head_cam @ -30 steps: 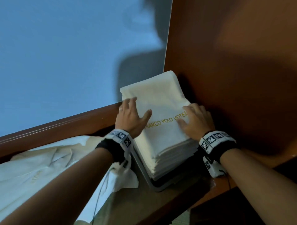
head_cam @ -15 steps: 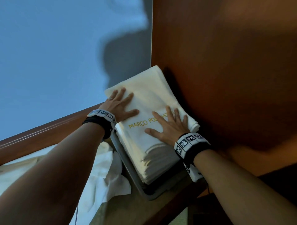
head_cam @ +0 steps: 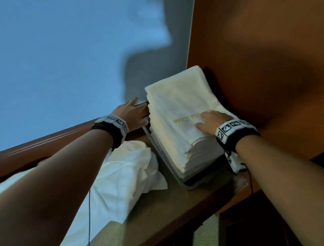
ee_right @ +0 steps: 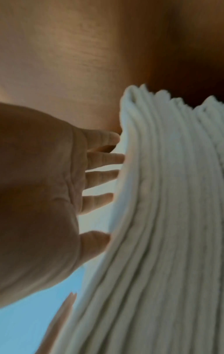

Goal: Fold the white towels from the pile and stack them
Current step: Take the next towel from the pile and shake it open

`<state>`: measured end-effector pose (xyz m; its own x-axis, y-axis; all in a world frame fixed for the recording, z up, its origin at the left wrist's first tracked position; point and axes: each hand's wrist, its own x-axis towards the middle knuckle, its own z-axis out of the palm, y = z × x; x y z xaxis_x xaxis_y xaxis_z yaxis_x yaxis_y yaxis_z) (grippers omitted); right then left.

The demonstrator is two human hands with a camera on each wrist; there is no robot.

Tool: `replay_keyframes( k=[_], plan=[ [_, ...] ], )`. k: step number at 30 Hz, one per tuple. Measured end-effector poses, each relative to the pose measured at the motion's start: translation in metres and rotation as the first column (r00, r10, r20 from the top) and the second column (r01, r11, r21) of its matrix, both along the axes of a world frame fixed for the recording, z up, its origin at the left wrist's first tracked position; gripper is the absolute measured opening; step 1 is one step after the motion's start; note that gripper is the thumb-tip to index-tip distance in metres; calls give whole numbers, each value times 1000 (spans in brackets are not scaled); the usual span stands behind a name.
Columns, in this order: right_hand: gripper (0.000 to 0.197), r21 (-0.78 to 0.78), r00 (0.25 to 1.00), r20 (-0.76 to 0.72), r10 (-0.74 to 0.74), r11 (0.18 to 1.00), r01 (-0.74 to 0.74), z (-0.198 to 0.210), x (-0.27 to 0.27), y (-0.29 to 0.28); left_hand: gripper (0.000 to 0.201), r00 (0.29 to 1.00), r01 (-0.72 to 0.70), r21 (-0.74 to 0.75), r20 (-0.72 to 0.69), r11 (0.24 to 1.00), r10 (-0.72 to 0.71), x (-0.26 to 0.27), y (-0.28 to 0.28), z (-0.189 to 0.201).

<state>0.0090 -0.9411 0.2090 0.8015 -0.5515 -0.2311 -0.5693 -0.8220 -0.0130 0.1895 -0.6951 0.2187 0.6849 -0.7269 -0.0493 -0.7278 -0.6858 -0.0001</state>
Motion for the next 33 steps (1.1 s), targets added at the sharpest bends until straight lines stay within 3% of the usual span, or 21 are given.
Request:
replay_keyframes(
  k=[4,7,10,16,25,33],
  plan=[
    [26,-79,999,-16,51,995,-52,28,2,52,54,990,-110,28,-85,994,112,-10,92,6],
    [24,-92,994,47,103,991,-98,36,6,112,38,966,-171,58,-188,984,179,-15,171,1],
    [28,-67,975,110,193,980,-186,35,12,179,37,940,-259,100,-204,961,275,-21,248,-13],
    [25,68,934,55,353,932,-356,-9,41,298,38,853,-416,149,-278,897,441,-39,362,-52],
    [19,114,857,-101,505,862,-494,-88,131,389,42,764,-520,187,-335,833,552,-22,415,-110],
    [32,175,770,-128,625,779,-603,-143,236,416,48,822,-520,167,-167,838,544,47,427,-144]
  ],
)
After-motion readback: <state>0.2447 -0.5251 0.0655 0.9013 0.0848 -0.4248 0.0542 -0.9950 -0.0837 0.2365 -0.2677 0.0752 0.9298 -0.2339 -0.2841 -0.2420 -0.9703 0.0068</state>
